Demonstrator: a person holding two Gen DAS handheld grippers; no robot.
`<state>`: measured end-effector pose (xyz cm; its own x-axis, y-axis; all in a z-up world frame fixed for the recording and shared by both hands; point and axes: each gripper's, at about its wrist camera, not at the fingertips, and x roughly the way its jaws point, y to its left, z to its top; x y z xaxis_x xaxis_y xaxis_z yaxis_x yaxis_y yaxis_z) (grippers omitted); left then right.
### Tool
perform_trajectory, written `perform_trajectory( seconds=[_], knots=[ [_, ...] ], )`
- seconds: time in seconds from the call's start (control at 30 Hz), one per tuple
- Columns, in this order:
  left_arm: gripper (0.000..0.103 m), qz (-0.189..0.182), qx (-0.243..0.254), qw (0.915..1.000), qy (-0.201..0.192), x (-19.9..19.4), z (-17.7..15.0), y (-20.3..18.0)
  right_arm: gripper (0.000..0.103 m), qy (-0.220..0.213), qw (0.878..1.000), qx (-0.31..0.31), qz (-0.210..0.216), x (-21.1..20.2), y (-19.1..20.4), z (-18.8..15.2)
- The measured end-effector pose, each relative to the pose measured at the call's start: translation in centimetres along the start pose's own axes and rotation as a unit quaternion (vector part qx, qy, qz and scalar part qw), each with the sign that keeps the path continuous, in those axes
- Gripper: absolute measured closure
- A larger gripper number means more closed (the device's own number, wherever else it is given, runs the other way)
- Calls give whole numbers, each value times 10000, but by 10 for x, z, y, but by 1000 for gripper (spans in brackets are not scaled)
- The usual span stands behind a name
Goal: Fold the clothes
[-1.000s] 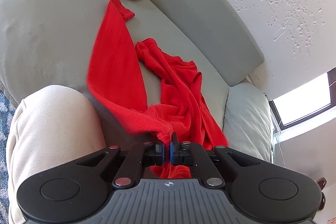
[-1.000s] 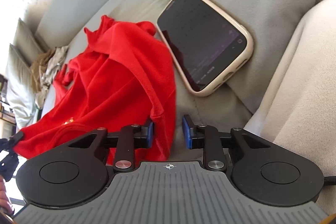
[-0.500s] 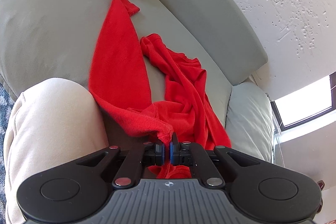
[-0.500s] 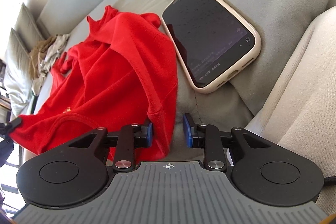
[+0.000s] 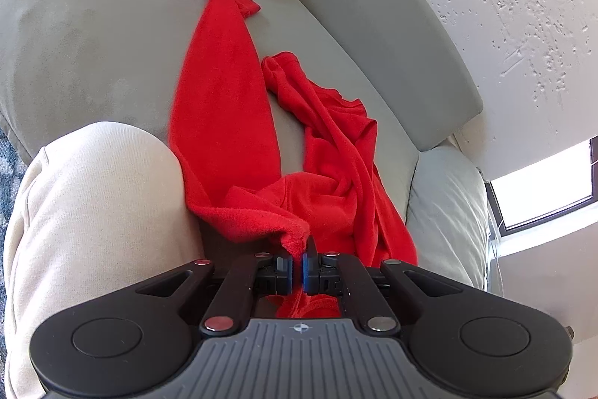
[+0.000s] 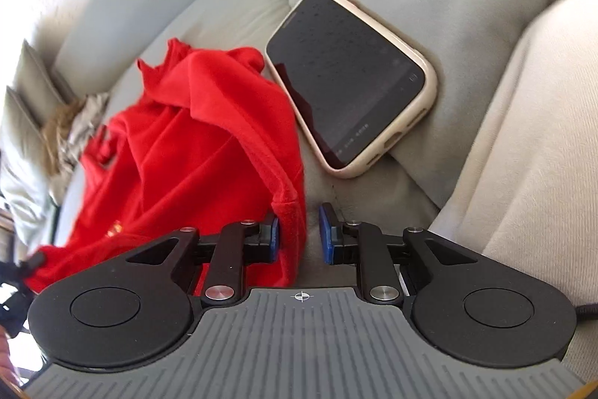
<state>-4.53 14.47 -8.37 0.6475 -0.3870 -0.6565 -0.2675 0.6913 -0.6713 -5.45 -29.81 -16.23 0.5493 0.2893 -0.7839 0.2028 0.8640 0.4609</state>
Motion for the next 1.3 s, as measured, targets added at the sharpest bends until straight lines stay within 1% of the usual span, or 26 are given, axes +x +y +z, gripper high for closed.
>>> perform_trajectory(
  seconds=[0.03,0.1,0.13,0.17,0.23,0.3,0.33,0.37,0.43,0.47,0.5,0.57,0.6,0.63,0.73,0.8,0.83,0.87,0.93,0.97,1.0,1.07,1.1,1.17,1.23,1.3],
  knots=[
    [101,9,22,10000,7,1,0,-1,83,5,9999,-88,-98,1,3,0],
    [101,16,76,10000,-22,1,0,-3,97,10,9995,-209,-241,-1,7,1],
    [101,8,111,9999,-45,-1,1,-4,101,7,9994,-218,-262,-5,8,3],
    [101,4,170,9998,-81,-3,3,-6,101,4,9993,-226,-283,-9,8,4],
    [102,2,289,9994,-176,-8,7,-9,101,-48,9999,104,-74,-21,1,11],
    [103,-139,275,9990,-324,-16,17,-13,101,-135,9964,728,409,-35,-12,22],
    [103,-284,204,9986,-402,-20,25,-16,101,-151,9912,1086,737,-41,-19,29],
    [103,-433,130,9978,-481,-24,33,-20,101,-141,9829,1470,1098,-46,-25,37],
    [103,-711,153,9943,-777,-35,54,-37,101,-128,9599,2149,1796,-52,-31,56],
    [103,-860,237,9910,-998,-45,66,-51,101,-159,9483,2345,2133,-55,-28,69],
    [103,-1011,359,9865,-1241,-57,77,-68,101,-257,9410,2391,2380,-61,-21,83],
    [103,-1316,666,9722,-1818,-89,97,-104,101,-515,9293,2268,2868,-78,4,116],
    [103,-1466,820,9631,-2104,-106,107,-123,101,-667,9218,2198,3122,-89,18,133],
    [103,-1602,994,9511,-2447,-127,113,-141,101,-873,9151,2047,3364,-105,34,149],
    [103,-2006,1472,9056,-3434,-191,127,-191,101,-1586,8896,1435,4036,-164,83,196],
    [103,-2253,1762,8706,-4004,-233,125,-214,101,-2338,8640,900,4367,-219,110,213],
    [102,-2261,1901,8587,-4188,-245,122,-223,101,-2756,8505,631,4436,-245,121,216],
    [102,-2220,1990,8529,-4286,-252,120,-230,101,-3133,8417,351,4384,-269,131,216],
    [102,-2133,2161,8414,-4471,-266,117,-243,101,-3497,8480,-151,3978,-299,154,215],
    [102,-2195,2185,8396,-4462,-269,116,-246,101,-3614,8490,-317,3842,-311,162,215],
    [102,-2257,2195,8381,-4454,-270,115,-248,101,-3726,8457,-410,3800,-321,167,213],
    [102,-2349,2259,8343,-4447,-271,110,-249,101,-3934,8327,-459,3870,-341,170,209],
    [102,-2375,2264,8353,-4411,-269,110,-248,101,-4009,8292,-482,3865,-349,172,208],
    [102,-2425,2272,8376,-4336,-264,112,-248,101,-4109,8305,-532,3723,-359,175,207],
    [102,-2413,2271,8443,-4211,-253,117,-248,101,-4112,8362,-567,3584,-360,178,210],
    [102,-2306,2260,8566,-4025,-235,126,-249,101,-4015,8492,-540,3387,-352,178,219]
  ],
)
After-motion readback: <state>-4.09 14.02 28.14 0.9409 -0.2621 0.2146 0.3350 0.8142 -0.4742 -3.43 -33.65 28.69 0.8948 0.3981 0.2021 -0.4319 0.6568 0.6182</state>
